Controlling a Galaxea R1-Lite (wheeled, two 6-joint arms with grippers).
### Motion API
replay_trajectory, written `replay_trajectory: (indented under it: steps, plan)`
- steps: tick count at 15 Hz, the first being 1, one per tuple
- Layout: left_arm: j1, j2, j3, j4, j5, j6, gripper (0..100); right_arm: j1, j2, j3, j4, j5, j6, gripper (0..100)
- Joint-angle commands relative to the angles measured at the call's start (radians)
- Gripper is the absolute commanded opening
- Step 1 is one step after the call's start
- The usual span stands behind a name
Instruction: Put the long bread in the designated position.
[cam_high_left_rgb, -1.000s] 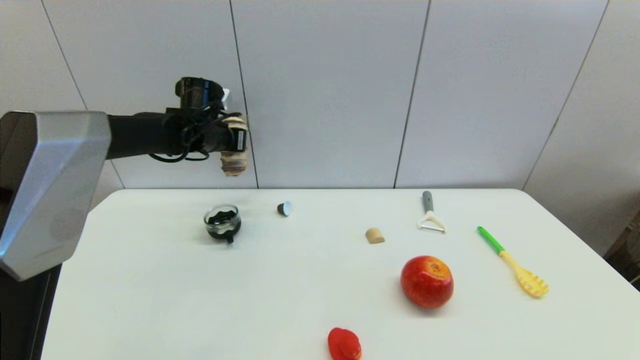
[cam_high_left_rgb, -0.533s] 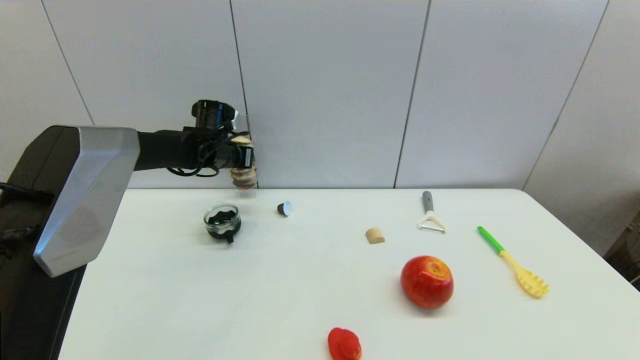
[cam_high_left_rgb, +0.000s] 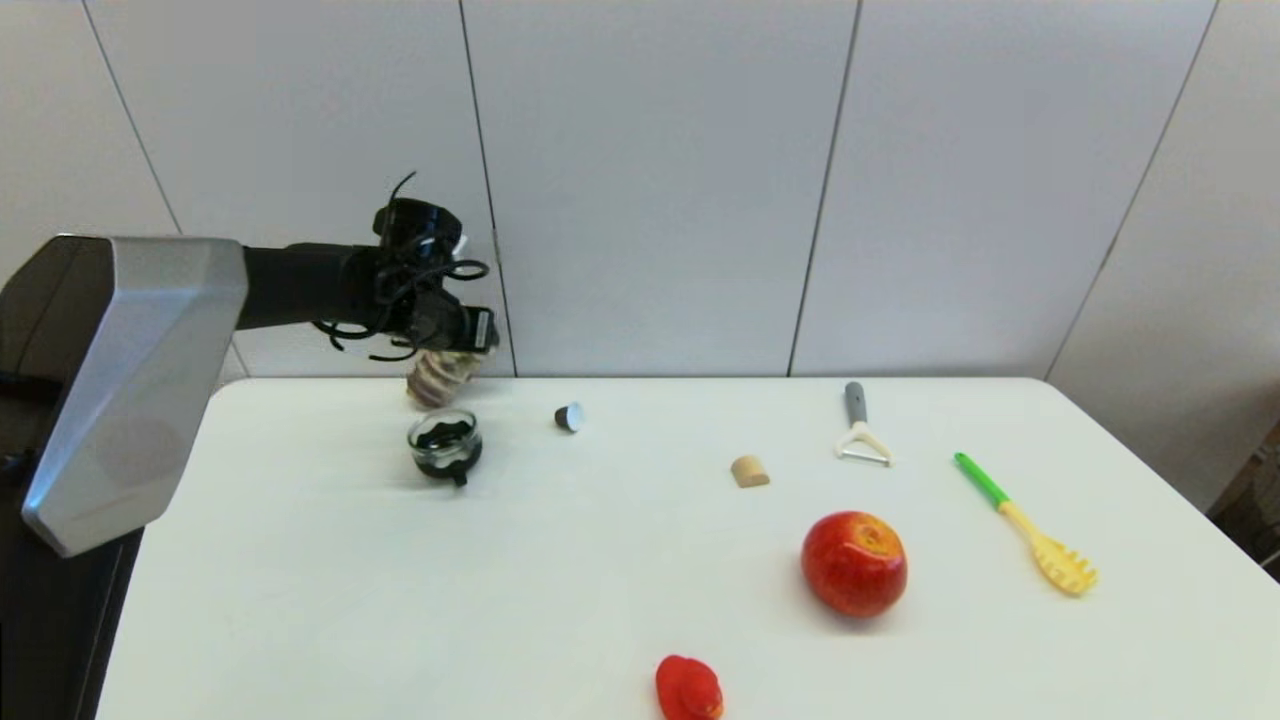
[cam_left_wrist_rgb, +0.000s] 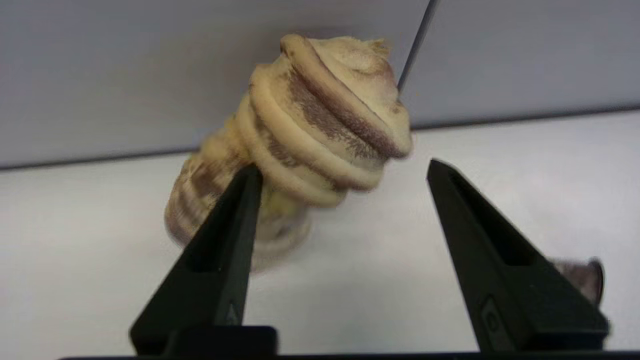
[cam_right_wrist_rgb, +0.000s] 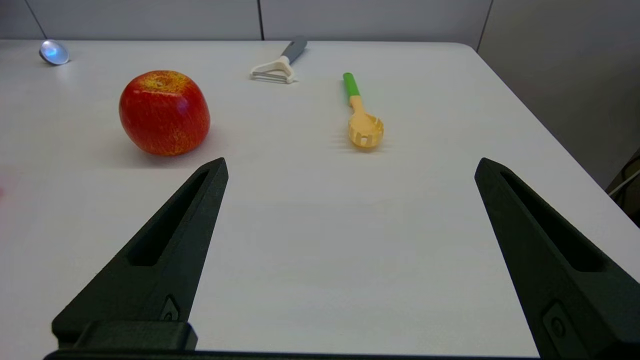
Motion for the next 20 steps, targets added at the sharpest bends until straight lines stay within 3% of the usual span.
replay_trajectory:
  steps: [1, 8, 12, 15, 20]
  plan:
    - [0.005, -0.077, 0.012, 0.15, 0.001, 0.0, 100, 0.0, 0.0, 0.0, 0.0, 0.0, 0.0, 100]
    - [0.005, -0.195, 0.08, 0.226, -0.005, 0.02, 100, 0.0, 0.0, 0.0, 0.0, 0.0, 0.0, 100]
    - [0.06, -0.33, 0.292, 0.393, -0.002, 0.183, 100, 0.0, 0.0, 0.0, 0.0, 0.0, 0.0, 100]
    - [0.111, -0.453, 0.473, 0.396, -0.002, 0.257, 100, 0.0, 0.0, 0.0, 0.0, 0.0, 0.0, 100]
    - [0.187, -0.695, 0.712, 0.393, -0.004, 0.258, 100, 0.0, 0.0, 0.0, 0.0, 0.0, 0.0, 100]
